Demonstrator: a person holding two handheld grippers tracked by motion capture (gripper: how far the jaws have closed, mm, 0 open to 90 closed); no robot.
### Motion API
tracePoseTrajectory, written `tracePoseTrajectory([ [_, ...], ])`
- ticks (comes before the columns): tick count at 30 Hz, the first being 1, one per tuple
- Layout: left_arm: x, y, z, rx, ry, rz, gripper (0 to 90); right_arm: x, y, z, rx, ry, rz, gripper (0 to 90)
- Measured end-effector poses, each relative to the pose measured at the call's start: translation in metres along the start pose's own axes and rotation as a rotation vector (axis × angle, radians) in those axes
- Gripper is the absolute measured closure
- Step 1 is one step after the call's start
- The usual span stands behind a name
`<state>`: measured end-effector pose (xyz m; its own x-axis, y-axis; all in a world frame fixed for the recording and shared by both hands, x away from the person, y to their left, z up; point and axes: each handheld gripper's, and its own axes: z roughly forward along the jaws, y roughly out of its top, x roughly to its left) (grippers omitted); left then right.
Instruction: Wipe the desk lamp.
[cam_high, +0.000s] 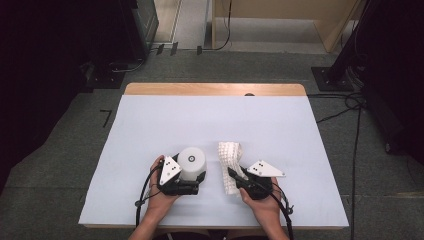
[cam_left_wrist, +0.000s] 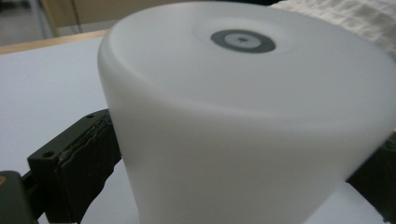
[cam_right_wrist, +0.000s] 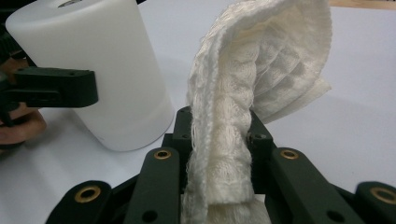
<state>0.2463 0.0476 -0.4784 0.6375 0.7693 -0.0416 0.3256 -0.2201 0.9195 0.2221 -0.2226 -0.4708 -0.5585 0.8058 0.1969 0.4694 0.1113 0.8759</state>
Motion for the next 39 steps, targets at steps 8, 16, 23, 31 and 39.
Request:
tracePoseTrajectory([
  [8, -0.01, -0.001, 0.002, 0.028, 0.071, 0.012, 8.4, 0.007, -0.004, 0.007, 0.029, 0.046, -0.005, 72.8],
  [16, 0.004, 0.008, -0.011, -0.048, -0.132, -0.035, 8.7, 0.018, -0.009, 0.018, 0.067, 0.08, -0.032, 73.1],
  [23, -0.005, 0.007, -0.007, -0.013, -0.166, 0.034, 8.7, 0.023, -0.007, 0.018, 0.048, 0.115, -0.037, 73.7],
  [31, -0.017, 0.003, 0.0, 0.023, -0.167, 0.103, 8.7, 0.024, 0.012, -0.004, -0.099, 0.146, -0.053, 74.0],
  [39, -0.012, 0.01, -0.006, -0.003, -0.177, 0.09, 8.7, 0.021, 0.007, 0.0, -0.07, 0.15, -0.108, 74.0],
])
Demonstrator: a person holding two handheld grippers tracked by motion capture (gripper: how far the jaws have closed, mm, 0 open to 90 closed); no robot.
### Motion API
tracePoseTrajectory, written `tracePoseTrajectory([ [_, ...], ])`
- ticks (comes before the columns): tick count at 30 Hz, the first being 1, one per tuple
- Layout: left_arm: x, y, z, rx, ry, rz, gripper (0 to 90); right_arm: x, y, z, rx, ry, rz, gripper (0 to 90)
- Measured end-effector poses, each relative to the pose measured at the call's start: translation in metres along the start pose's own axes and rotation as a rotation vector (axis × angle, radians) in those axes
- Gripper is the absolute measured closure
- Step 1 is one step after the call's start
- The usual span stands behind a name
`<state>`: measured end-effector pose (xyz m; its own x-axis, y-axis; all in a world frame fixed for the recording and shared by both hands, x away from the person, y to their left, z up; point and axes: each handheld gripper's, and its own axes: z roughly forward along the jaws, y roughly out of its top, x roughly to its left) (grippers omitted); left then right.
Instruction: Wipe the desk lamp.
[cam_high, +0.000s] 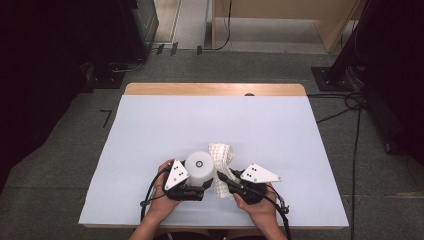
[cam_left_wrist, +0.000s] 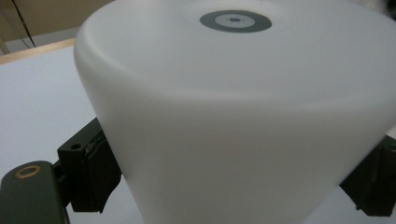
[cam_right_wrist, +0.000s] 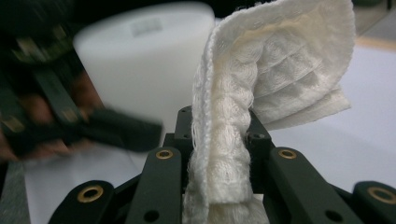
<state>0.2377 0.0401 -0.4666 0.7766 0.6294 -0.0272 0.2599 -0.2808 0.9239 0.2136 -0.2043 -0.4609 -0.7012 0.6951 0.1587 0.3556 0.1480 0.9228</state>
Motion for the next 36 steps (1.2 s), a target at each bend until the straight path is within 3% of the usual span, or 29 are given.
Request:
tracePoseTrajectory([
  [2, 0.001, 0.001, -0.001, -0.005, 0.004, -0.001, 8.7, -0.001, -0.004, 0.004, 0.025, 0.001, 0.007, 74.0],
  [4, 0.003, 0.002, -0.004, -0.016, 0.007, -0.005, 8.7, -0.003, -0.013, 0.015, 0.101, 0.005, 0.033, 73.9],
  [8, 0.003, 0.0, -0.001, -0.008, 0.004, -0.004, 8.7, -0.004, -0.014, 0.018, 0.133, 0.008, 0.043, 74.0],
  [11, 0.0, -0.002, 0.004, 0.013, 0.01, 0.019, 8.7, -0.005, -0.008, 0.012, 0.093, 0.01, 0.055, 74.0],
  [14, -0.002, -0.004, 0.007, 0.02, 0.017, 0.037, 8.7, -0.004, 0.006, -0.003, -0.001, 0.035, 0.055, 74.2],
  [18, -0.001, -0.004, 0.008, 0.023, 0.025, 0.043, 8.7, -0.004, 0.01, -0.007, -0.014, 0.062, 0.044, 74.4],
  [20, 0.0, -0.005, 0.009, 0.028, 0.036, 0.043, 8.7, -0.007, 0.005, -0.002, 0.036, 0.069, 0.034, 74.4],
  [21, 0.0, -0.005, 0.009, 0.028, 0.036, 0.043, 8.7, -0.007, 0.005, -0.002, 0.036, 0.069, 0.034, 74.4],
  [23, 0.0, -0.004, 0.009, 0.014, 0.031, 0.03, 8.7, -0.009, -0.002, 0.005, 0.118, 0.061, 0.021, 74.4],
  [24, 0.0, -0.003, 0.008, 0.01, 0.03, 0.032, 8.7, -0.01, -0.007, 0.011, 0.188, 0.026, 0.003, 74.3],
  [25, 0.0, -0.002, 0.008, 0.005, 0.031, 0.039, 8.7, -0.011, -0.009, 0.012, 0.2, 0.002, 0.001, 74.3],
  [27, 0.001, -0.002, 0.008, -0.002, 0.035, 0.042, 8.7, -0.013, -0.009, 0.012, 0.201, -0.011, 0.017, 74.3],
  [30, 0.004, -0.005, 0.009, 0.0, 0.04, 0.04, 8.7, -0.021, -0.007, 0.006, 0.203, -0.053, 0.078, 74.1],
  [31, 0.005, -0.007, 0.01, 0.004, 0.053, 0.039, 8.7, -0.023, -0.007, 0.005, 0.215, -0.075, 0.069, 74.0],
  [32, 0.006, -0.009, 0.012, 0.014, 0.072, 0.045, 8.6, -0.027, -0.011, 0.006, 0.263, -0.12, 0.064, 73.6],
  [33, 0.006, -0.009, 0.012, 0.014, 0.072, 0.045, 8.6, -0.027, -0.011, 0.006, 0.263, -0.12, 0.064, 73.6],
  [36, 0.007, -0.011, 0.012, 0.012, 0.071, 0.042, 8.6, -0.041, -0.024, 0.014, 0.34, -0.09, 0.16, 65.7],
])
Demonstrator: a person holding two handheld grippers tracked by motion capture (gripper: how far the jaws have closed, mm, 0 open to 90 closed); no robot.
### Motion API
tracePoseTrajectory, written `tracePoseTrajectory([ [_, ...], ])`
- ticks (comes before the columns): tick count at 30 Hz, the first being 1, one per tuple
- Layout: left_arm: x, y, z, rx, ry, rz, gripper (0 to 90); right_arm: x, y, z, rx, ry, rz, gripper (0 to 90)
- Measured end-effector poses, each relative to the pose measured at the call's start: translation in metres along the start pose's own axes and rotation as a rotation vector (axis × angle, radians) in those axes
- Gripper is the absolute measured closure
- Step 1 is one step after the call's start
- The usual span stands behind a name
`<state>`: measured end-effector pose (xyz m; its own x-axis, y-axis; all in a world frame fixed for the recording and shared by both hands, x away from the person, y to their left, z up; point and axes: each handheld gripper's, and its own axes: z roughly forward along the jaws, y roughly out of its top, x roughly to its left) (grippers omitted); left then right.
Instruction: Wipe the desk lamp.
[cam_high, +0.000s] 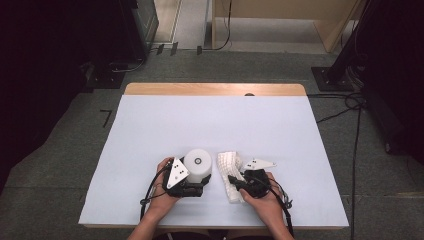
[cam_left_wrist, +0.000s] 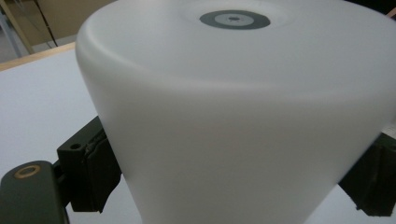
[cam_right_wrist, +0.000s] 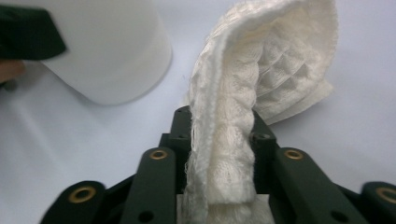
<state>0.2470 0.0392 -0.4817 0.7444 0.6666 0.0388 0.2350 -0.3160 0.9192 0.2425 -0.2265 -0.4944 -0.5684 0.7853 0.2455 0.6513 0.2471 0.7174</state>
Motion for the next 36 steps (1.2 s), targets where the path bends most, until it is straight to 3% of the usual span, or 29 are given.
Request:
tracePoseTrajectory([
  [4, -0.002, 0.001, -0.001, 0.011, 0.021, -0.007, 8.5, -0.005, 0.001, -0.003, -0.011, 0.013, 0.054, 50.1],
  [6, -0.007, 0.001, -0.002, 0.008, 0.056, -0.035, 7.9, -0.007, 0.003, -0.01, -0.053, -0.006, 0.108, 40.2],
  [8, -0.009, 0.002, -0.002, 0.009, 0.072, -0.047, 4.0, -0.007, 0.003, -0.01, -0.056, -0.011, 0.12, 37.6],
  [9, -0.013, 0.004, -0.003, 0.006, 0.103, -0.059, 0.0, -0.007, 0.002, -0.007, -0.045, -0.025, 0.125, 36.0],
  [11, -0.016, 0.004, -0.003, -0.005, 0.122, -0.065, 0.0, -0.006, 0.002, -0.004, -0.034, -0.023, 0.121, 35.4],
  [13, -0.021, 0.005, -0.003, -0.004, 0.161, -0.062, 0.0, -0.002, 0.001, 0.001, -0.011, -0.039, 0.111, 36.4],
  [14, -0.026, 0.004, 0.001, 0.027, 0.218, -0.057, 0.0, 0.003, 0.001, 0.003, -0.013, -0.076, 0.08, 39.5],
  [17, -0.027, 0.001, 0.004, 0.044, 0.246, -0.09, 0.0, 0.007, 0.001, 0.004, -0.011, -0.107, 0.058, 45.0],
  [18, -0.028, -0.001, 0.005, 0.06, 0.266, -0.103, 0.0, 0.01, 0.0, 0.004, -0.009, -0.103, 0.045, 53.6],
  [19, -0.028, -0.001, 0.005, 0.06, 0.266, -0.103, 0.7, 0.01, 0.0, 0.004, -0.009, -0.103, 0.045, 53.6],
  [21, -0.029, -0.001, 0.005, 0.056, 0.276, -0.104, 1.8, 0.011, 0.0, 0.004, -0.004, -0.096, 0.031, 67.1],
  [24, -0.028, 0.0, 0.003, 0.043, 0.253, -0.116, 7.8, 0.009, -0.001, 0.002, -0.031, -0.021, 0.047, 74.0],
  [28, -0.021, 0.001, 0.0, 0.041, 0.224, -0.122, 8.4, 0.014, 0.001, -0.003, -0.085, 0.015, 0.023, 74.6],
  [31, -0.012, 0.006, -0.01, -0.037, 0.134, -0.133, 8.6, 0.024, 0.004, -0.007, -0.127, 0.003, -0.022, 74.6],
  [32, -0.009, 0.012, -0.016, -0.075, 0.079, -0.126, 8.6, 0.027, 0.005, -0.008, -0.136, -0.008, -0.033, 74.6],
  [36, -0.011, 0.016, -0.017, -0.074, 0.042, -0.094, 8.6, 0.033, 0.007, -0.009, -0.152, 0.014, -0.035, 74.7],
])
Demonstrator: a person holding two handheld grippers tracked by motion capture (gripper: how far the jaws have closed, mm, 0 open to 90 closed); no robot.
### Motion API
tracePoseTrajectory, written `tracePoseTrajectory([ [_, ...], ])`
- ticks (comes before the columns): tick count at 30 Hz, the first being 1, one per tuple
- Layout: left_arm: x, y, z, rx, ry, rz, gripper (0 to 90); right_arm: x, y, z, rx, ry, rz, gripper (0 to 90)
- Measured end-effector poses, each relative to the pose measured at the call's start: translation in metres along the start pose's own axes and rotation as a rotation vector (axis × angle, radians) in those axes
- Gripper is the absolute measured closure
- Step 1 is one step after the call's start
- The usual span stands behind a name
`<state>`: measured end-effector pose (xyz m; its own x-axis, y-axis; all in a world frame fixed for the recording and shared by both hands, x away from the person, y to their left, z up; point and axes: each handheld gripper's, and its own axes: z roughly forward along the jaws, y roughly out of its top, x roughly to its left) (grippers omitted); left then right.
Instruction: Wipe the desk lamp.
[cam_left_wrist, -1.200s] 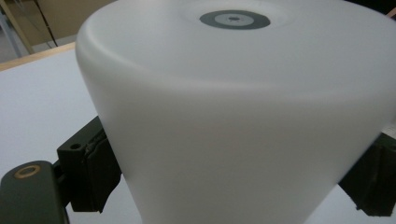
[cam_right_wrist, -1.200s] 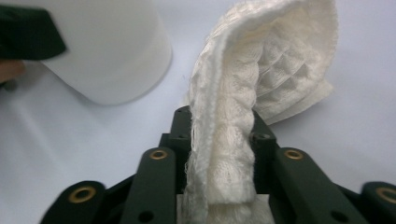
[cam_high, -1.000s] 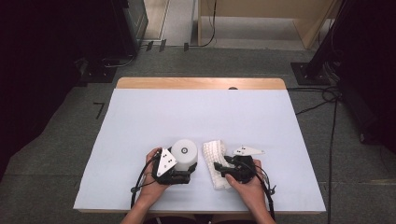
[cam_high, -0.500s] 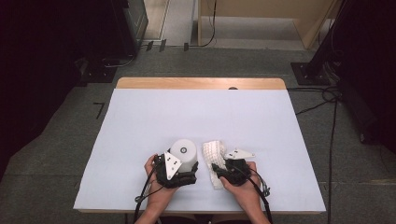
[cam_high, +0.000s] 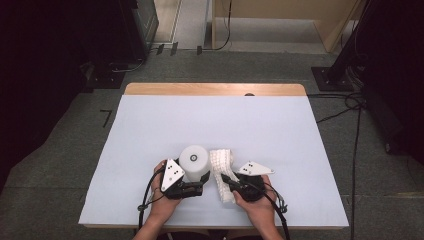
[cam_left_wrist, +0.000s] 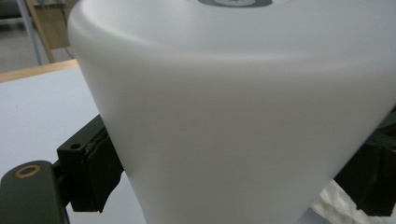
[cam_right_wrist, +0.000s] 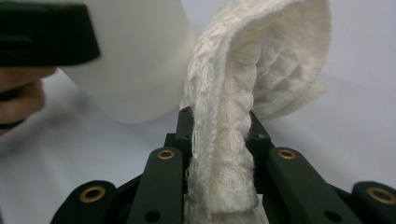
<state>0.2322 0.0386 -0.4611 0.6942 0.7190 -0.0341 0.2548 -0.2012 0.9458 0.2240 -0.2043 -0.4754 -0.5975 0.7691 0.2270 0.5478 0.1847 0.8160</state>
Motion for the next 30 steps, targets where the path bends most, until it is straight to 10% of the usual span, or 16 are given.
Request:
tracePoseTrajectory([
  [10, -0.004, -0.008, 0.01, 0.056, -0.068, 0.022, 8.6, 0.017, 0.022, -0.03, -0.221, 0.054, -0.116, 75.0],
  [19, 0.002, -0.003, 0.004, 0.032, -0.079, 0.005, 8.6, 0.003, 0.003, -0.006, -0.123, 0.062, -0.152, 74.6],
  [30, 0.003, -0.015, 0.019, 0.089, -0.065, 0.072, 8.5, 0.005, 0.014, -0.024, -0.203, 0.028, -0.136, 74.5],
])
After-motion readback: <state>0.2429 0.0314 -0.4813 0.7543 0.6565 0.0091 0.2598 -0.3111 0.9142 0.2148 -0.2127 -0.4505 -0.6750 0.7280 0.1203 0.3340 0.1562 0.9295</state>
